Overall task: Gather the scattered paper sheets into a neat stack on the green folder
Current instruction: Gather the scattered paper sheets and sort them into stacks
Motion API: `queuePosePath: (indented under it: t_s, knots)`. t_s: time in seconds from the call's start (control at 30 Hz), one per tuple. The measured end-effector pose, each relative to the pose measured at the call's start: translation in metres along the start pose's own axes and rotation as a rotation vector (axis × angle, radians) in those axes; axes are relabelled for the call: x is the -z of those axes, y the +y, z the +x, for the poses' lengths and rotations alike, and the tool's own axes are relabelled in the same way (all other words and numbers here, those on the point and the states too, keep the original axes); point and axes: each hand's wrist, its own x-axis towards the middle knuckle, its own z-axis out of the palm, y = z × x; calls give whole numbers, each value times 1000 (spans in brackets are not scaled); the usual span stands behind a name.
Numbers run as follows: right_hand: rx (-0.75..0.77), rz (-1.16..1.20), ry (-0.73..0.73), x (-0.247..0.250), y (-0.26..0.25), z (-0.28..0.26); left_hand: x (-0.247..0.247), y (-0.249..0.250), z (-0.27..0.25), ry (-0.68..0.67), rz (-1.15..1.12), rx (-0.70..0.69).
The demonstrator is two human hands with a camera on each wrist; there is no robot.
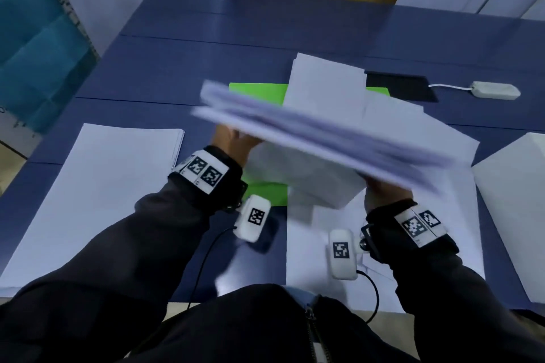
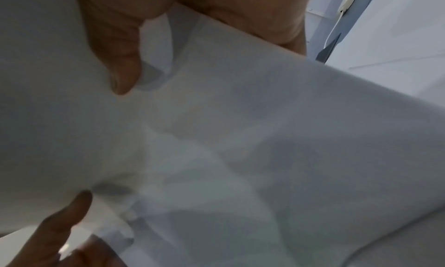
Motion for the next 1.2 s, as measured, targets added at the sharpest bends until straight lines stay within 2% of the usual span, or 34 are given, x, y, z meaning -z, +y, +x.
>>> queuePosePath:
  t_s: [0.07, 0.17, 0.47, 0.57, 0.77, 0.93, 1.07, 1.2]
  knots:
    - [165, -66, 106, -8, 1, -3, -7, -2, -4, 65, -57, -103]
    - [240, -1, 143, -10, -2, -6, -2, -2, 0, 120, -168, -121]
    - [192, -51, 137, -11, 2, 0, -1, -5, 10, 148, -265, -11]
    - [182, -85, 171, -12, 9, 2, -7, -6, 6, 97, -285, 43]
    - [230, -89, 225, -14, 8, 9, -11, 4, 2, 111, -366, 20]
    - [113, -129, 187, -16, 31, 11, -8, -24, 6, 163, -182, 149]
    - [83, -112, 222, -17, 40, 13, -2, -35, 6, 198, -133, 178]
    - [-8, -206, 176, -19, 47, 10, 1, -47, 2, 159, -31, 229]
